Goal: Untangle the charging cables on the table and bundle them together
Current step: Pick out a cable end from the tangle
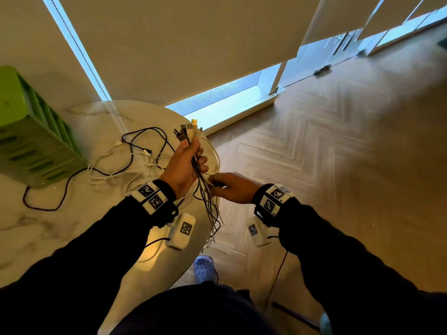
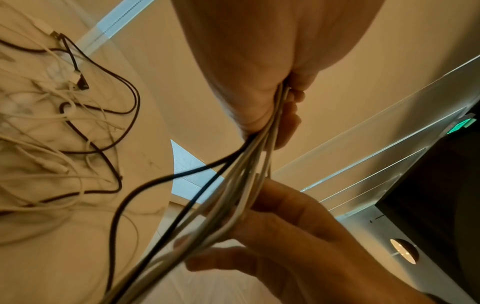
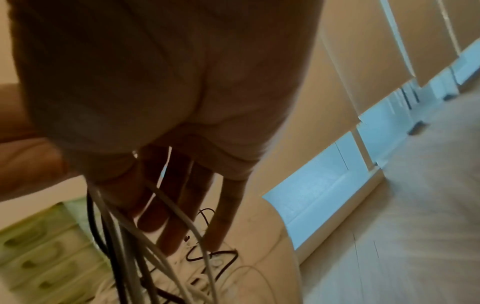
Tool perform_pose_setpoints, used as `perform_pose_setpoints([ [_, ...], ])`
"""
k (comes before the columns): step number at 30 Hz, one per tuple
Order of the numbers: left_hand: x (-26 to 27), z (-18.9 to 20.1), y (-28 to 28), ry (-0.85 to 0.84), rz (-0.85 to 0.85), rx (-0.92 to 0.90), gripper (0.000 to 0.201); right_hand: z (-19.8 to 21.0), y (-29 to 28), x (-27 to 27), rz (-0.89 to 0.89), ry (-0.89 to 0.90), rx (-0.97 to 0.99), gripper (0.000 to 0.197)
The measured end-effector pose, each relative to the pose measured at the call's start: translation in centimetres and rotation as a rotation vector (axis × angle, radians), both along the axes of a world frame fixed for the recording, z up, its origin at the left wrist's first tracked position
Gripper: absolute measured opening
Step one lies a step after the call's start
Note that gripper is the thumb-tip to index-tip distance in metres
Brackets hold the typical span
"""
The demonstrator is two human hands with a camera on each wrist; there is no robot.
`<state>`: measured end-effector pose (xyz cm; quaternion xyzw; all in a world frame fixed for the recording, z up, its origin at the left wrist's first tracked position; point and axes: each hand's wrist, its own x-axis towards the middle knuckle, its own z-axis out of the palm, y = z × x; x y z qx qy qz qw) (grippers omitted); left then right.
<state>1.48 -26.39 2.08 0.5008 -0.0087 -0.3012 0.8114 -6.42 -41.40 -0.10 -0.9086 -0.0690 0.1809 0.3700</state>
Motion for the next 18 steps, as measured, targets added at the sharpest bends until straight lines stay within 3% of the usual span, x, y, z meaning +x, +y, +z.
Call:
perform_pose_setpoints([
  [4,1.5,-1.0,0.8,-0.115,0.11,0.228,0.027,0.5,-1.4,-0.1,-0.08,-0.086,-0.003,0.025],
  [8,2.6,-2.0,1.1,-0.071,0.165,0.228,0.028,0.2,-4.4,0.5,-0.275,-0.138,-0.023,0.025],
  [10,2.9,-1.8,1.4,-0.053,0.19,0.215,0.027,-0.9,-6.7,0.4,-0.304,0.036,-0.182,0.027],
  [12,3.2,-1.3,1.8,-0.046,0.192,0.172,0.024,-2.0,-8.8,-0.4,-0.192,0.357,-0.506,0.03],
  [14,3.5,-0.6,2.3,-0.036,0.159,0.122,0.025,-2.7,-9.3,-1.3,-0.073,0.656,-0.744,0.059],
  [15,3.6,-0.3,2.4,-0.035,0.122,0.099,0.027,-2.8,-9.1,-1.4,-0.063,0.718,-0.734,0.083],
  [16,3.6,0.0,2.6,-0.038,0.075,0.081,0.029,-2.5,-8.3,-1.1,-0.074,0.698,-0.659,0.103],
  [18,3.3,0.6,2.5,-0.052,-0.034,0.067,0.033,-1.2,-6.1,0.1,-0.11,0.469,-0.43,0.123],
])
